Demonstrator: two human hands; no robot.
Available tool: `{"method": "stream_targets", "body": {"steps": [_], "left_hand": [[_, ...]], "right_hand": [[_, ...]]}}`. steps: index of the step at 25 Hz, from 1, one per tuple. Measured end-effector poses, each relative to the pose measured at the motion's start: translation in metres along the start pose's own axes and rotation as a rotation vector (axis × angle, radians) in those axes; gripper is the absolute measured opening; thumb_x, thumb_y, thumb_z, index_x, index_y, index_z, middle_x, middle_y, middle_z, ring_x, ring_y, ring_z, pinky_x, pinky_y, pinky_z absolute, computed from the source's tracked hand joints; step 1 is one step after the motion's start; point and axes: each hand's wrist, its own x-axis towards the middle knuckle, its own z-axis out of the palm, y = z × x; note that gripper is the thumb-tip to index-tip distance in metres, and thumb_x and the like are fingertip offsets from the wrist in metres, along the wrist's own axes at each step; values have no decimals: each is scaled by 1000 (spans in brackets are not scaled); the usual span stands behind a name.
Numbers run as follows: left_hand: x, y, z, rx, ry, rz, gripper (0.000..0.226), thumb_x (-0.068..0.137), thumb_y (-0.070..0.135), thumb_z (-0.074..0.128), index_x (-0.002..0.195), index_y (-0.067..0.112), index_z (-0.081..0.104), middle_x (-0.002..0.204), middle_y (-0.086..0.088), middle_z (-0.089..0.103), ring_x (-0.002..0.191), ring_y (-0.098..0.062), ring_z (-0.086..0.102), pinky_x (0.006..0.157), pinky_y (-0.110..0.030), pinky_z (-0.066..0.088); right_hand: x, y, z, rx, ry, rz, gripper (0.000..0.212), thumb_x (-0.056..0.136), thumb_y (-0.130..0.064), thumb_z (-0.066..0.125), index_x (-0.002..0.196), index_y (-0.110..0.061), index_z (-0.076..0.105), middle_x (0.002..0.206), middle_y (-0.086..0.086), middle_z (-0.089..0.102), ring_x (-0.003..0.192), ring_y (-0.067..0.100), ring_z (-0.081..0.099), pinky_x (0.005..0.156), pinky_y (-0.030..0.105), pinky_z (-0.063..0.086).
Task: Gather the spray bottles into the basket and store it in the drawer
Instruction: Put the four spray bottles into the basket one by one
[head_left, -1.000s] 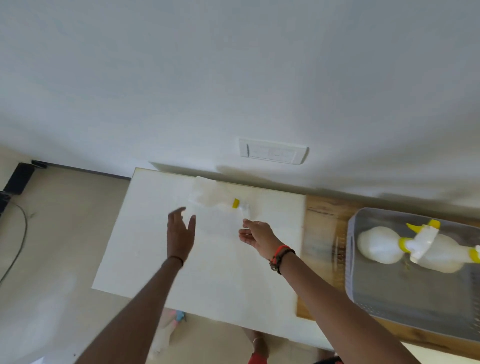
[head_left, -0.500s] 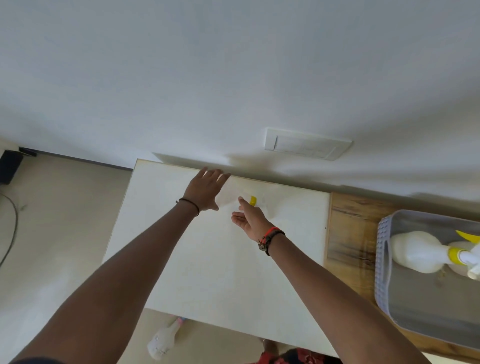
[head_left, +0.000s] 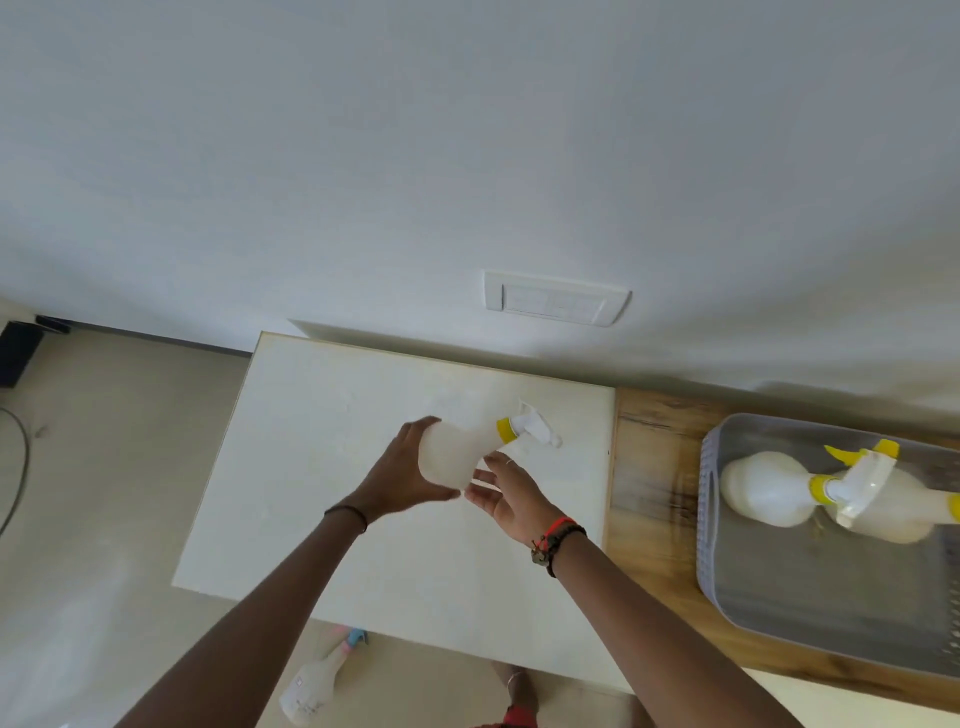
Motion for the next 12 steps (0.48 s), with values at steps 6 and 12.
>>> {"method": "stream_targets", "body": {"steps": [6,12], "left_hand": [[-51,52,66,-176,-16,88,102,52,28,90,136,16,34,133,2,41,123,-17,46,93,-22,45],[-78,128,139,83,39,283,106,52,56,79,140,20,34,136,0,40,120,-11,41,97,-28,41]], "right_hand": [[-69,3,-70,-26,-15,-35,18,93,-37,54,103,-30,67,111,0,66,102,22,64,75,31,58],[-156,9,-162,40,84,-274,25,97,-23,51,121,-24,56,118,0,66,110,21,64,74,32,60]]}}
